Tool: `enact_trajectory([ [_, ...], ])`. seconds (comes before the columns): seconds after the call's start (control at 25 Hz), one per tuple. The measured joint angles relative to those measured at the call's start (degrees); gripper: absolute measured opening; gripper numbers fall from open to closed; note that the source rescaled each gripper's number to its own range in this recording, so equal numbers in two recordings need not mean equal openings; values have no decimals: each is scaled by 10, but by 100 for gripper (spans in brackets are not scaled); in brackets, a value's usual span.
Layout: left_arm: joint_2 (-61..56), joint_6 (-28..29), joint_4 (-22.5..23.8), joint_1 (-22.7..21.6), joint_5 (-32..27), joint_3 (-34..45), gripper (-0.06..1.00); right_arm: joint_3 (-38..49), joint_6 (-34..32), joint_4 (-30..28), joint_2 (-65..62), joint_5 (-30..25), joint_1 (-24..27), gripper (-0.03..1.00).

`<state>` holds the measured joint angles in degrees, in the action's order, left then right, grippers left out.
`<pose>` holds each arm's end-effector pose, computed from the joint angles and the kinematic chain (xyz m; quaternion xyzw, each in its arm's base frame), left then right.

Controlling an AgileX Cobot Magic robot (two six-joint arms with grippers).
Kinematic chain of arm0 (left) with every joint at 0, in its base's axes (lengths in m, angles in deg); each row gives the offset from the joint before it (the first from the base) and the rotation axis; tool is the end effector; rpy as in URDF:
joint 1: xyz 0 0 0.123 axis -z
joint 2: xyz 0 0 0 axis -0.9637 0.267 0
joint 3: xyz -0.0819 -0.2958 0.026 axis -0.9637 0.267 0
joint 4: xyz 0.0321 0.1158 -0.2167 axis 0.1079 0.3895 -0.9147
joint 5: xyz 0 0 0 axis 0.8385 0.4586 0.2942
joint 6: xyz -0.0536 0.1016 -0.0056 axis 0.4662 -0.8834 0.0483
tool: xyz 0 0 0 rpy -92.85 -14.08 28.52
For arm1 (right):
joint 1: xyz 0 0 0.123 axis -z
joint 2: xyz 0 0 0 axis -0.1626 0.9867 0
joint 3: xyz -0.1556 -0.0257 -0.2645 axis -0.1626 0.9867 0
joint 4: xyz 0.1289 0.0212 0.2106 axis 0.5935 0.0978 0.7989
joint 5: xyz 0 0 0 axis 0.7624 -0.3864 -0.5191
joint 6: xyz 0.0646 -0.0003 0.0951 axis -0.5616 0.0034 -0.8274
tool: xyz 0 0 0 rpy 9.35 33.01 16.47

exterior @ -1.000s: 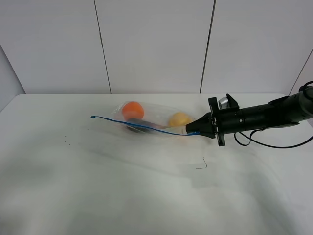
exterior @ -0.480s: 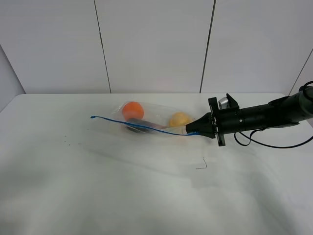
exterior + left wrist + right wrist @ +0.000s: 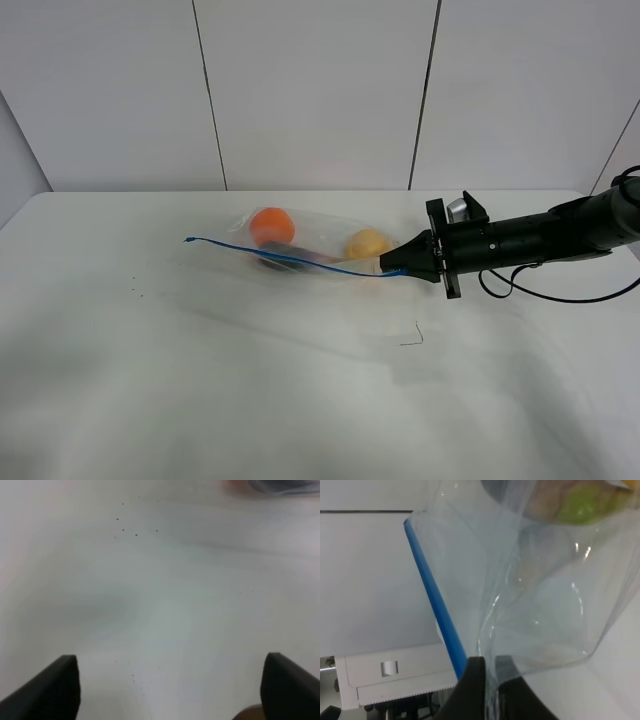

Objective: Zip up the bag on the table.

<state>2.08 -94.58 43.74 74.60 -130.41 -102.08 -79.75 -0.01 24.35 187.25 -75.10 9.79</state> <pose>-0.0103 -0.0052 0.2652 0.0579 0.8473 0.0087 0.5279 0.3672 0.1038 0.1373 0.0492 0.8204 0.5675 0.0500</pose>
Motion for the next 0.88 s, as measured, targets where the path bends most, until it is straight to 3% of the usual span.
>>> enact_trajectory([
  [0.16, 0, 0, 0, 0, 0, 0, 100, 0, -11, -2, 0, 0, 0, 6],
  [0.28, 0, 5, -1, 0, 0, 0, 100, 0, -19, -9, 0, -1, 0, 39],
  [0.36, 0, 16, -1, 0, 0, 1, 100, 0, -19, -17, 0, -1, 0, 70],
  [0.44, 0, 20, -1, 0, 0, 2, 100, -13, -33, -36, 0, -1, 3, 86],
  [0.56, 0, 22, -1, 0, 0, 2, 100, -67, -100, -110, 0, 1, 7, 93],
  [0.68, 0, 22, -1, 0, 0, 2, 100, -160, -210, -249, 0, 2, 3, 94],
  [0.84, 0, 22, -1, 0, 0, 2, 100, -298, -365, -496, 1, -2, -19, 94],
  [0.88, 0, 22, -1, 0, 0, 2, 100, -298, -365, -496, 1, -2, -19, 94],
])
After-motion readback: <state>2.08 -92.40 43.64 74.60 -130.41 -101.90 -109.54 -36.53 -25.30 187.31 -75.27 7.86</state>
